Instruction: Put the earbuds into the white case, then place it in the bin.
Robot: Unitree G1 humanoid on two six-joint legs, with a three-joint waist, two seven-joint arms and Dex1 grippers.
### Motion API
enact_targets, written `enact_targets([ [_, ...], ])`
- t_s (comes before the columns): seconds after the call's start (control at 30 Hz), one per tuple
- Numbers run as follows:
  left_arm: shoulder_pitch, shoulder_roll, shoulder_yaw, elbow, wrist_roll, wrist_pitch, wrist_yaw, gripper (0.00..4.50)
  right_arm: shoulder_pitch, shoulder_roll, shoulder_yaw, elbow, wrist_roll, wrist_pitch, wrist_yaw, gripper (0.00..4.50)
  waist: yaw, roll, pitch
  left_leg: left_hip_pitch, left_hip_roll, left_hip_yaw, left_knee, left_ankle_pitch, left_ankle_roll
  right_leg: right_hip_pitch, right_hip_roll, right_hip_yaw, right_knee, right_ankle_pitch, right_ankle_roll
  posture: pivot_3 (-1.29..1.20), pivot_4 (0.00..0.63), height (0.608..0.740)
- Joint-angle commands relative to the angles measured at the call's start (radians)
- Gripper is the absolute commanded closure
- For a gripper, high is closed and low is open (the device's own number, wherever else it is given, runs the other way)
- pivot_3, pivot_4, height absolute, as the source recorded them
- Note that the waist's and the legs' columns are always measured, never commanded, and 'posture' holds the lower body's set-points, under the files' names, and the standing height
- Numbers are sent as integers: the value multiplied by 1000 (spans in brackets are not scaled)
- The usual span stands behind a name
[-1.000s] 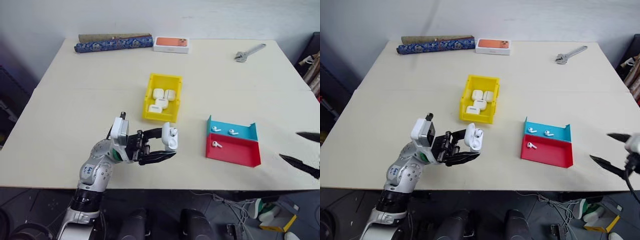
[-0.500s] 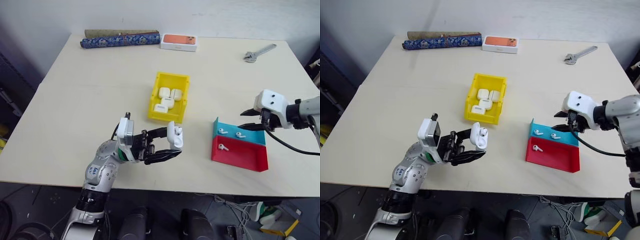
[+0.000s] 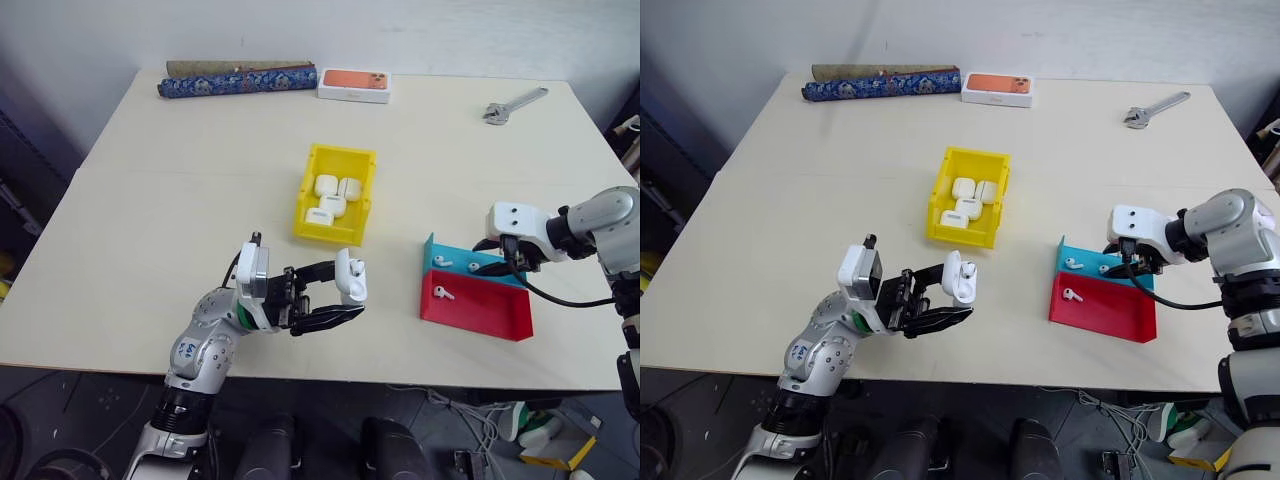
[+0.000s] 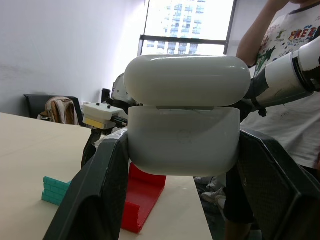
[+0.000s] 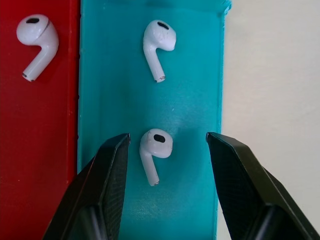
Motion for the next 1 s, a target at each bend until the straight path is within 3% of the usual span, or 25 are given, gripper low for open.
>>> enact_targets([
  [0.03, -3, 3, 1, -46, -6, -8, 0, 1725, -32, -2, -3, 37, -24, -36, 15, 2052, -1, 0, 0, 0, 0, 0, 0, 0, 0, 0, 0, 0, 0, 0, 0, 0, 150, 740],
  [0.53, -5, 8, 4, -48, -8, -7, 5, 1725, -65, 39, 4, 154, -70, -92, 8, 2052, -16, 0, 0, 1, 0, 0, 1, 0, 0, 1, 0, 0, 0, 0, 0, 0, 150, 740],
  [0.7, -5, 9, 5, -48, -9, -8, 5, 1725, -71, 45, 1, 174, -73, -105, 2, 3249, -17, 0, 0, 1, 0, 0, 1, 0, 0, 1, 0, 0, 1, 0, 0, 0, 150, 740],
  [1.0, -2, 10, 6, -49, -10, -9, 4, 1725, -66, 53, -4, 180, -73, -122, -13, 3249, -18, 0, 0, 2, 0, 0, 3, 0, 0, 1, 0, 1, 3, 0, 0, 0, 150, 740],
])
